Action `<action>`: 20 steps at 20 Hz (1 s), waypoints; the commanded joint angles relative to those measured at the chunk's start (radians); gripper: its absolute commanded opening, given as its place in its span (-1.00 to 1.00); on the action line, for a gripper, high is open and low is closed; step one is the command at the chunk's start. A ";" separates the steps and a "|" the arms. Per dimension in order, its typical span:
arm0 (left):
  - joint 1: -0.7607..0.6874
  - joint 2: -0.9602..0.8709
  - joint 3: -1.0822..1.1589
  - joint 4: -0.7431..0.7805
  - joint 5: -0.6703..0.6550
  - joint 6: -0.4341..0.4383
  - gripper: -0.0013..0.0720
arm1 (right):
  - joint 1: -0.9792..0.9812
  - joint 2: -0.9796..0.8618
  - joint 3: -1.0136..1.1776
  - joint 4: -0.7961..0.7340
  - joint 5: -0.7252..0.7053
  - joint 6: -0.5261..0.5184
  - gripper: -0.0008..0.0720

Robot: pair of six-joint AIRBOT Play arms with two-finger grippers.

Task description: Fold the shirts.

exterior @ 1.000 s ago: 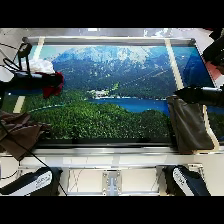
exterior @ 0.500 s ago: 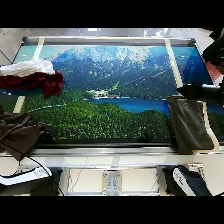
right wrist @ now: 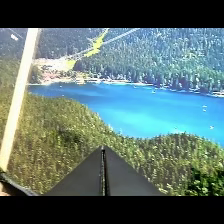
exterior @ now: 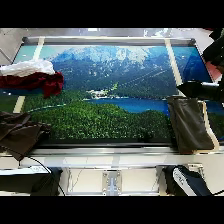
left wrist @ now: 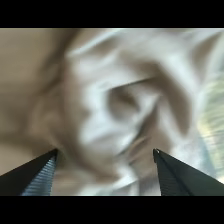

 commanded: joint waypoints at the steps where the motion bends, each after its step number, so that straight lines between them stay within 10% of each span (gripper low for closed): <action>1: -0.004 -0.017 -0.001 -0.135 0.092 0.069 0.94 | 0.001 -0.001 0.001 0.011 -0.002 0.011 -0.94; 2: -0.005 -0.023 -0.001 -0.135 0.084 0.069 0.88 | 0.001 -0.001 0.001 0.011 -0.002 0.011 -0.94; 3: -0.005 -0.031 -0.001 -0.134 0.066 0.070 0.30 | 0.001 -0.001 0.001 0.011 -0.002 0.012 -0.93; 4: -0.005 -0.040 -0.001 -0.134 0.039 0.071 -0.76 | 0.001 -0.001 0.001 0.011 -0.002 0.012 -0.93; 5: -0.005 -0.046 -0.001 -0.135 0.011 0.081 -0.94 | 0.001 -0.001 0.001 0.011 -0.002 0.012 -0.94; 8: -0.005 -0.037 0.000 -0.220 -0.052 0.118 -0.94 | 0.000 -0.001 0.002 0.010 -0.031 0.011 -0.94; 14: -0.161 0.168 0.000 -1.035 -0.306 0.635 -0.94 | 0.000 0.000 0.076 0.011 -0.071 0.011 -0.94; 20: -0.732 0.415 -0.001 -1.062 -0.304 0.638 -0.94 | 0.000 0.000 0.331 -0.001 -0.024 0.010 -0.94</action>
